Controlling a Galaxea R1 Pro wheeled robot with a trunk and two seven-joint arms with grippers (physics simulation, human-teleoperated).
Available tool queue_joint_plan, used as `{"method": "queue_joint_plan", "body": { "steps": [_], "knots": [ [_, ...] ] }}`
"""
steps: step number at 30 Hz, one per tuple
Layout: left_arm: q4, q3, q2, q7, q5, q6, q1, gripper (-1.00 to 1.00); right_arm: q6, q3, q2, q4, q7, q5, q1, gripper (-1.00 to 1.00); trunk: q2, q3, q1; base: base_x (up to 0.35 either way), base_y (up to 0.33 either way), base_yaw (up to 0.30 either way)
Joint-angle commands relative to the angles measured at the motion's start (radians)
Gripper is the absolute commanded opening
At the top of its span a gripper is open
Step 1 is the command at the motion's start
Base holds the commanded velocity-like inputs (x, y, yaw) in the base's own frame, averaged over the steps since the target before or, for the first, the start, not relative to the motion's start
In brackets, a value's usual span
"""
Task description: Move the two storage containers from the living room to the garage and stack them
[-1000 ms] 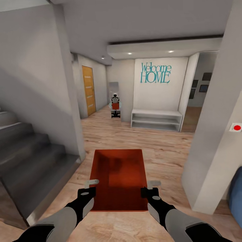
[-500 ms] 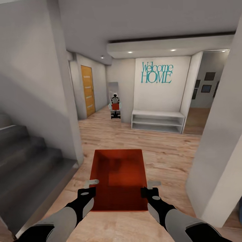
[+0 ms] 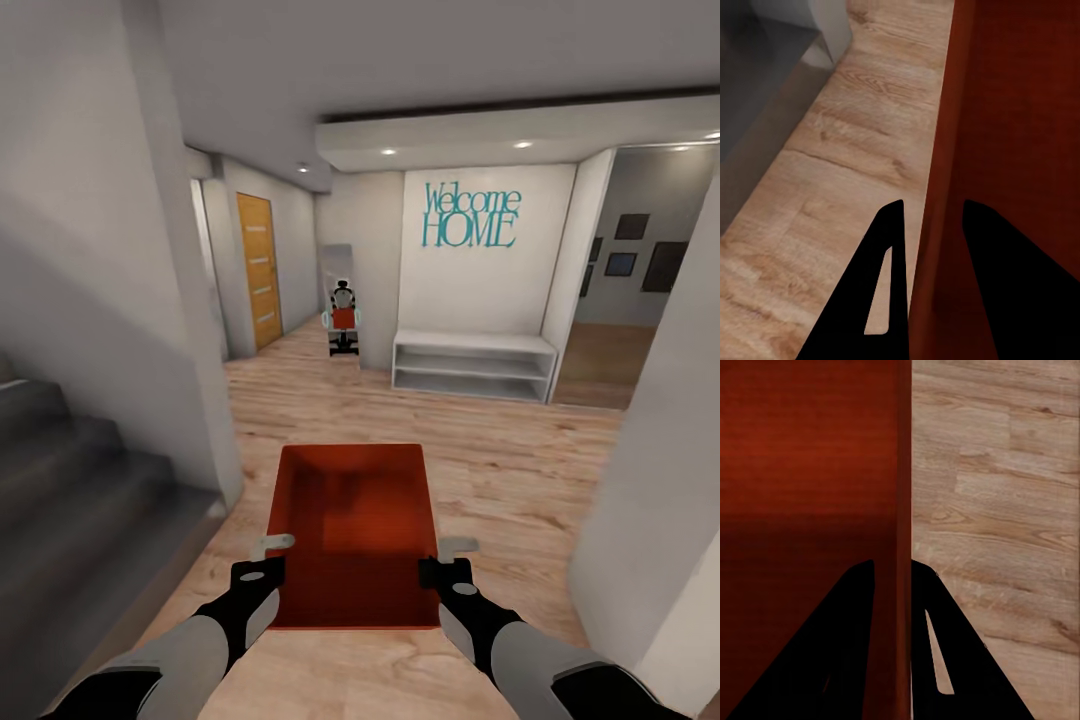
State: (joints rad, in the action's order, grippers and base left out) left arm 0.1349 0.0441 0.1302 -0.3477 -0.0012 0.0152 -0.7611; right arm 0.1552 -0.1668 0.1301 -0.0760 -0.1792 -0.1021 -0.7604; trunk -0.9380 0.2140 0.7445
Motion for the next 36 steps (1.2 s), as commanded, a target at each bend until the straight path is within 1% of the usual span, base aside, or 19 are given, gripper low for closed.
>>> {"method": "queue_joint_plan", "body": {
  "steps": [1, 36],
  "knots": [
    [-0.003, 0.02, -0.038, -0.005, 0.007, 0.002, 0.0, -1.0, 0.037, 0.064, -0.006, -0.002, -0.022, -0.004, -0.002, -1.0, -0.001, 0.001, 0.001, 0.323, 0.0, 0.0],
    [-0.003, 0.02, -0.038, -0.005, 0.007, -0.003, 0.0, -1.0, 0.04, 0.064, -0.006, -0.002, -0.022, -0.004, -0.002, -1.0, -0.001, 0.001, 0.001, 0.323, 0.0, 0.0]
  ]
}}
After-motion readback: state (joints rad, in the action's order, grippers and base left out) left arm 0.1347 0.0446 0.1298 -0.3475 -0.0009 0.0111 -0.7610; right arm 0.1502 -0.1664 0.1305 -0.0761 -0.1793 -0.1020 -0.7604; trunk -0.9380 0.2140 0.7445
